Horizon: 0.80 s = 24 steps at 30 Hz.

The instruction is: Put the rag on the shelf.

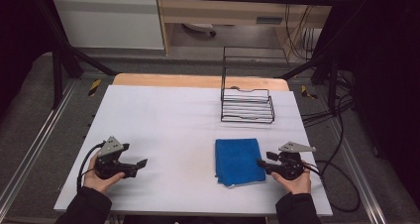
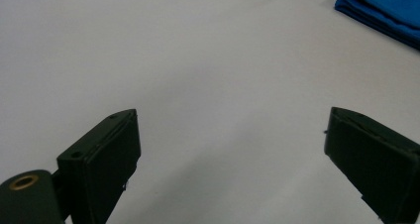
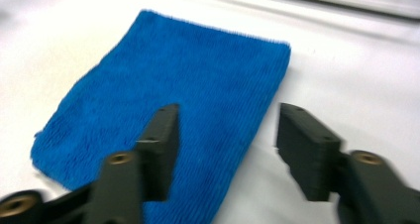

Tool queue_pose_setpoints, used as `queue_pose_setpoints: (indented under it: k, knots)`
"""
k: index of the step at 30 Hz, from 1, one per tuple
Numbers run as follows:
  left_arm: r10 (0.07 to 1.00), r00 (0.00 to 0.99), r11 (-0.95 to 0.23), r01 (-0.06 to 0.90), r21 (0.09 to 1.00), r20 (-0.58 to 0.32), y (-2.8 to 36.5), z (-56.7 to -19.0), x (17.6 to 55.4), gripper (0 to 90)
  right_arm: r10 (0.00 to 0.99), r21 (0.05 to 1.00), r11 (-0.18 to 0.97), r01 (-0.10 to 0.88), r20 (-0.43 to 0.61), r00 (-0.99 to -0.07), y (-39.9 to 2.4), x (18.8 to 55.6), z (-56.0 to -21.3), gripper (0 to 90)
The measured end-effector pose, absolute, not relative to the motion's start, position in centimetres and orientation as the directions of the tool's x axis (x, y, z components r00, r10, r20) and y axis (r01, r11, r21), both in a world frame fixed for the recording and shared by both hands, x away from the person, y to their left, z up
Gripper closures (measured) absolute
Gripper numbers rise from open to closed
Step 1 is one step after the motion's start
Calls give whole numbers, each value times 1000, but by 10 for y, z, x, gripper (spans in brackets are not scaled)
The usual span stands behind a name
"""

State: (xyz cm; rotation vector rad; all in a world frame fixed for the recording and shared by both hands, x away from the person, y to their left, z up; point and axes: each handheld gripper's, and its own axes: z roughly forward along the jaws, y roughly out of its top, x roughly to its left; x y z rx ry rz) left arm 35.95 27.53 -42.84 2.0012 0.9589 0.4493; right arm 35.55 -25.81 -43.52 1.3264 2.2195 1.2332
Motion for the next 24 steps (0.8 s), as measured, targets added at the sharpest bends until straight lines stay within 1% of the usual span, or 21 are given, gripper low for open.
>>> queue_pose_setpoints:
  k: [2,3,7,8,10,11,15,18,24]
  knots:
    - [765,643,-345,460,818,-39,274,-428,359,70,815,792,219,570,172,-553,-259,358,-435,337]
    - [763,646,-347,458,818,-39,272,-428,359,70,815,792,219,570,172,-553,-259,358,-435,337]
    - [758,652,-349,454,820,-38,266,-425,359,65,805,807,217,549,170,-568,-259,364,-435,203]
    - [756,653,-347,452,822,-40,264,-424,359,65,801,808,218,548,172,-573,-260,366,-434,157]
    - [755,654,-344,448,825,-41,261,-422,360,65,795,810,220,544,174,-581,-262,368,-433,123]
    - [755,655,-346,448,824,-39,259,-422,360,65,795,810,220,544,174,-581,-262,368,-433,123]
    - [753,657,-348,442,827,-34,250,-418,363,70,788,815,213,539,182,-587,-264,371,-432,65]
    - [747,664,-354,439,826,-33,241,-416,365,73,787,825,212,523,173,-592,-266,371,-431,54]
    - [742,669,-357,441,823,-37,220,-413,370,77,792,826,200,526,179,-583,-268,371,-432,36]
